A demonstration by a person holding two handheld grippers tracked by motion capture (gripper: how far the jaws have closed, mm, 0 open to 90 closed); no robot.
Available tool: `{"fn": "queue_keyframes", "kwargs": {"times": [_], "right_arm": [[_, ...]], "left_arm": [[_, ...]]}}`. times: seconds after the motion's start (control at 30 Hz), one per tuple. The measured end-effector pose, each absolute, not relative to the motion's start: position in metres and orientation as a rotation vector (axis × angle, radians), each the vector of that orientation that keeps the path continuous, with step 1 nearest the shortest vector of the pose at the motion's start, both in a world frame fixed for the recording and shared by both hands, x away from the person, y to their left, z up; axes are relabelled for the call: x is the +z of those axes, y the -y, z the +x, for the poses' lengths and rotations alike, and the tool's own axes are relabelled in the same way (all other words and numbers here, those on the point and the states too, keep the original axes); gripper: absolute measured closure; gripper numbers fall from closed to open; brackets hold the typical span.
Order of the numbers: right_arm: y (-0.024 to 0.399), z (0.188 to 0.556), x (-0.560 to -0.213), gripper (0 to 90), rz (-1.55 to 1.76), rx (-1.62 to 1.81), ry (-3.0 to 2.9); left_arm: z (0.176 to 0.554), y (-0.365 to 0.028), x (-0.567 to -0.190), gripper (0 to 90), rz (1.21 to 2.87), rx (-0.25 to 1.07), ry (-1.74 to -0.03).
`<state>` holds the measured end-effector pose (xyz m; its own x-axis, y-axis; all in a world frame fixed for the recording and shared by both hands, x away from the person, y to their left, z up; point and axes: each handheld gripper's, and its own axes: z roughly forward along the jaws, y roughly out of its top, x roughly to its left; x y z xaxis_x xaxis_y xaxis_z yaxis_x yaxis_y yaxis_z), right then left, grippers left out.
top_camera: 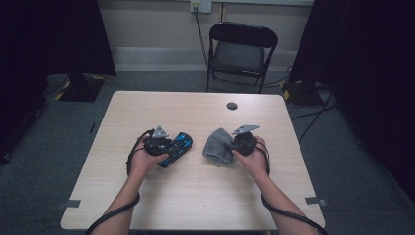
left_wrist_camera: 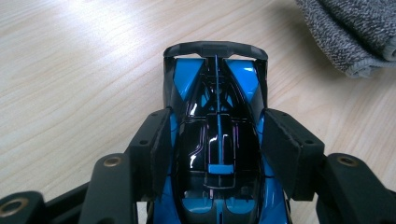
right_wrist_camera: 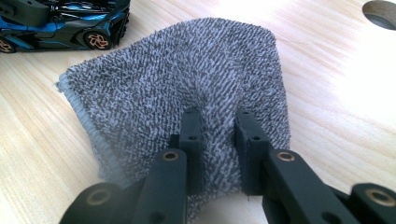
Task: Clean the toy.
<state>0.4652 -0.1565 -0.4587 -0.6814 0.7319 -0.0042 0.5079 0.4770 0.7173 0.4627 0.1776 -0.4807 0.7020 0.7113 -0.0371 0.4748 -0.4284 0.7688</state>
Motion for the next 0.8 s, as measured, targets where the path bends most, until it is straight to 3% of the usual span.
{"fn": "queue_keyframes", "kwargs": {"times": [0.8], "right_arm": [[0.123,0.433,-0.456,75.9,0.879,1.132,-2.526]], "left_arm": [[0.461,-0.18,-0.481,44.6,2.097,0.375,-0.893]]}}
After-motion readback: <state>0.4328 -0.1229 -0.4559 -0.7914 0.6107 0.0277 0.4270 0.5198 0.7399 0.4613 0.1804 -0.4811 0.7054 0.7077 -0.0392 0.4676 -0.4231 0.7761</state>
